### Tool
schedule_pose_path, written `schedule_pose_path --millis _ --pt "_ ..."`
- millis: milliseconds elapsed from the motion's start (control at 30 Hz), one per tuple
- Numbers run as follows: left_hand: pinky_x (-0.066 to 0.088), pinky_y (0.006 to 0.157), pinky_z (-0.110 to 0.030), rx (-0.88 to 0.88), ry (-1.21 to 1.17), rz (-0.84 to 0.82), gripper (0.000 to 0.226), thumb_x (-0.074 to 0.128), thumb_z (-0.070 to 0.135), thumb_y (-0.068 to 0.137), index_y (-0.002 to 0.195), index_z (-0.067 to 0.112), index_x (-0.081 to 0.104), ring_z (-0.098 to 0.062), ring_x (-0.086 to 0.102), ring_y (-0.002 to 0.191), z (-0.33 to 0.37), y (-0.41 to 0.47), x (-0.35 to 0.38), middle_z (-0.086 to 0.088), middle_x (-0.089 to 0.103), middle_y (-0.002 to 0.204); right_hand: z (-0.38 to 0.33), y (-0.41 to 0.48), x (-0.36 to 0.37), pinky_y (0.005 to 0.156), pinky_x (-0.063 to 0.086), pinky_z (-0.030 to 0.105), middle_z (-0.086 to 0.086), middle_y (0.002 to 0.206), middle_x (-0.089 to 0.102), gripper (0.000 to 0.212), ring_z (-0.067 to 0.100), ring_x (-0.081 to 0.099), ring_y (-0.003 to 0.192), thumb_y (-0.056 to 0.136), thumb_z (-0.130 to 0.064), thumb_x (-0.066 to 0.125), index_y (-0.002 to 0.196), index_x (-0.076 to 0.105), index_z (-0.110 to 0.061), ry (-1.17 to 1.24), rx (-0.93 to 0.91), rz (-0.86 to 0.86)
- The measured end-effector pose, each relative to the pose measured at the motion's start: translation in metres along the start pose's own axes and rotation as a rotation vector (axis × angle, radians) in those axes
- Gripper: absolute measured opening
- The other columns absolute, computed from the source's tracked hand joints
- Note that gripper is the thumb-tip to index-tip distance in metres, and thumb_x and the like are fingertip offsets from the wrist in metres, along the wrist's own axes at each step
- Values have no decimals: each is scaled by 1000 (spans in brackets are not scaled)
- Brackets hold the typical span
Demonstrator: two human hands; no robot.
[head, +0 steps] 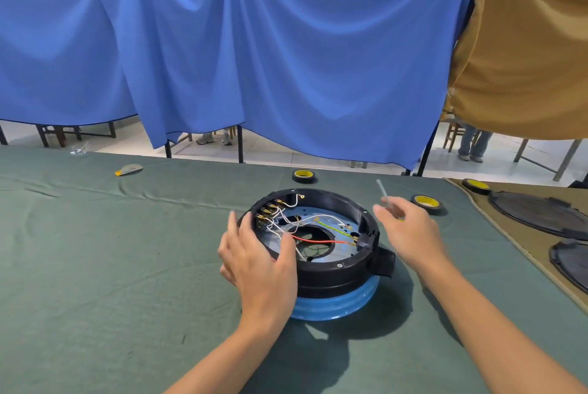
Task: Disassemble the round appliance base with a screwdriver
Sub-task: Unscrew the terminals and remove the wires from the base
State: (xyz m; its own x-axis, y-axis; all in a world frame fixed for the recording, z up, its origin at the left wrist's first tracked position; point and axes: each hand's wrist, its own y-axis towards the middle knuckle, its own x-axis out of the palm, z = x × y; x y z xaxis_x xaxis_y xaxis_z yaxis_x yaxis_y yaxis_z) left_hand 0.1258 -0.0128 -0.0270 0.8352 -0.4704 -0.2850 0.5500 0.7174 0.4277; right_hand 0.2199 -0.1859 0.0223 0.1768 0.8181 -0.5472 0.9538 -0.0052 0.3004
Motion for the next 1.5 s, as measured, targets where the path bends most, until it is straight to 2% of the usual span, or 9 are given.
schedule_pose_path --millis 300,500,633,800,967,1067,1200,1333,1500 --pt "15 110 -40 -259 -55 -216 67 61 24 85 147 25 34 -18 30 137 -1 28 -1 3 44 145 -5 -6 9 89 45 39 11 116 61 54 28 48 113 89 -23 49 141 35 -28 -283 -4 -265" --pt "43 97 -53 -524 -242 -354 40 64 36 59 95 18 61 -32 61 95 6 73 9 -4 65 88 -15 1 -6 86 49 42 7 114 58 49 29 52 109 88 -44 50 131 33 -29 -540 -33 -383" --pt "30 96 -35 -322 96 -396 49 76 43 71 112 31 51 -14 55 92 3 81 20 15 62 88 -9 18 -3 94 45 41 10 125 59 58 31 49 121 92 -46 50 144 34 -25 -432 -4 -248" --pt "58 82 -35 -286 -203 -623 60 90 34 64 118 23 63 -13 72 86 -8 102 20 9 74 94 7 23 3 80 41 32 0 97 67 25 25 58 104 93 -22 53 115 64 -18 -182 -46 -176" --pt "53 71 -18 -168 -213 -792 55 84 47 65 114 32 64 1 69 83 -16 110 20 17 72 96 13 25 0 86 41 29 -10 91 65 18 17 61 103 92 -22 57 109 64 -26 -83 -24 -165" --pt "54 79 -27 -59 -23 -766 31 70 56 79 100 34 65 -10 68 91 -7 106 16 14 72 91 14 19 -1 89 49 34 -15 88 69 18 16 64 97 93 -17 55 88 66 -30 -38 1 -197" --pt "43 87 -41 289 661 -542 50 41 63 92 111 19 57 -31 54 111 24 87 13 -5 63 116 9 9 0 69 47 34 0 73 69 23 20 62 76 94 -18 50 78 66 -24 -8 89 -178" --pt "36 95 -45 517 743 -624 47 34 57 96 114 19 54 -30 49 116 53 37 20 -6 59 123 0 -4 16 59 49 34 13 84 64 15 30 59 79 96 -21 47 89 59 -13 -2 158 -121" --pt "33 91 -43 775 704 -646 43 29 49 100 100 17 57 -29 50 108 57 -3 27 -5 62 109 -8 -4 -1 43 34 25 7 81 52 14 15 41 52 93 -24 55 96 49 -11 188 293 -302"
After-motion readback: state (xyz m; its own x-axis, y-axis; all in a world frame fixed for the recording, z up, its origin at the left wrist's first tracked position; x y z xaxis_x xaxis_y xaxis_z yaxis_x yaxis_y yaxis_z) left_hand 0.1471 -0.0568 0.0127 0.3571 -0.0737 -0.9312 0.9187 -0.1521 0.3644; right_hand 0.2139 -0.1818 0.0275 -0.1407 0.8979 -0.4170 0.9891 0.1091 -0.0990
